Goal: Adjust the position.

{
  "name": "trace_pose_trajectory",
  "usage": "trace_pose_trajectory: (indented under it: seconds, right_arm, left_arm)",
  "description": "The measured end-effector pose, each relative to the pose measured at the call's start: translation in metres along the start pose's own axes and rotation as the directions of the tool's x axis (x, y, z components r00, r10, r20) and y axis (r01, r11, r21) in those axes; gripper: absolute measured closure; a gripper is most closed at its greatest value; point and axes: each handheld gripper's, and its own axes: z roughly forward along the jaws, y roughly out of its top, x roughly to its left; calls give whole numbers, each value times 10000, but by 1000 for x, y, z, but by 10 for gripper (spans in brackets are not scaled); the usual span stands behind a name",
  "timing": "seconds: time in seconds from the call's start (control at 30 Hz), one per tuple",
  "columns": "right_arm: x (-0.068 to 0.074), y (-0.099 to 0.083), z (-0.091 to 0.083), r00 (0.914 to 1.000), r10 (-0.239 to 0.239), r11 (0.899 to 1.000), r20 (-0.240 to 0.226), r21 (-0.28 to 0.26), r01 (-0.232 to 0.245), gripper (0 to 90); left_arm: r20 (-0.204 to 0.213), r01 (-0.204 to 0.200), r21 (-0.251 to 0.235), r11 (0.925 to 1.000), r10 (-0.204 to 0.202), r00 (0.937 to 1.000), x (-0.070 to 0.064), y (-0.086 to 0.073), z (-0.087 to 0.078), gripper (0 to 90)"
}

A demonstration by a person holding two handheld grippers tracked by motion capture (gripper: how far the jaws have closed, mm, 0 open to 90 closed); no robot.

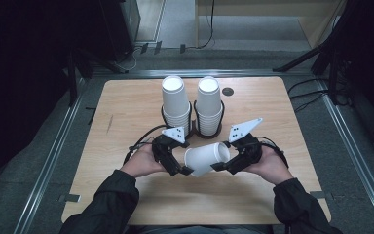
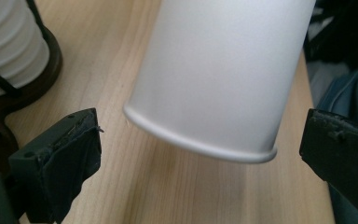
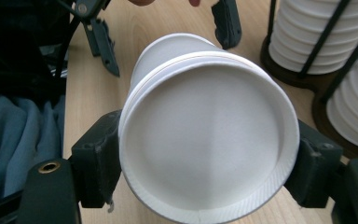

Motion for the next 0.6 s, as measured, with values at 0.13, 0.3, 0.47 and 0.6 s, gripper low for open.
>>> trace_pose_trajectory:
  seconds: [0.13,0.3,0.47,0.6]
  right_arm:
    - [-2,-2,-6,9999,125,9997,67,-233,-124,244]
    - [-4,-3,-15,9995,262,9977,202,-624,-248,244]
    - [-4,-2,-22,9990,379,9924,218,-1178,-351,245]
    - [1,3,-25,9995,245,9873,205,-1576,-209,245]
  left_arm:
    - [-91,340,-486,9982,-345,9994,4,-2,-9,0]
    - [-135,270,-735,9969,-280,9995,3,-4,-13,0]
    - [4,163,-970,9952,-163,9999,1,-4,-10,0]
    - [141,67,-1035,9946,-52,9999,-2,-2,-6,0]
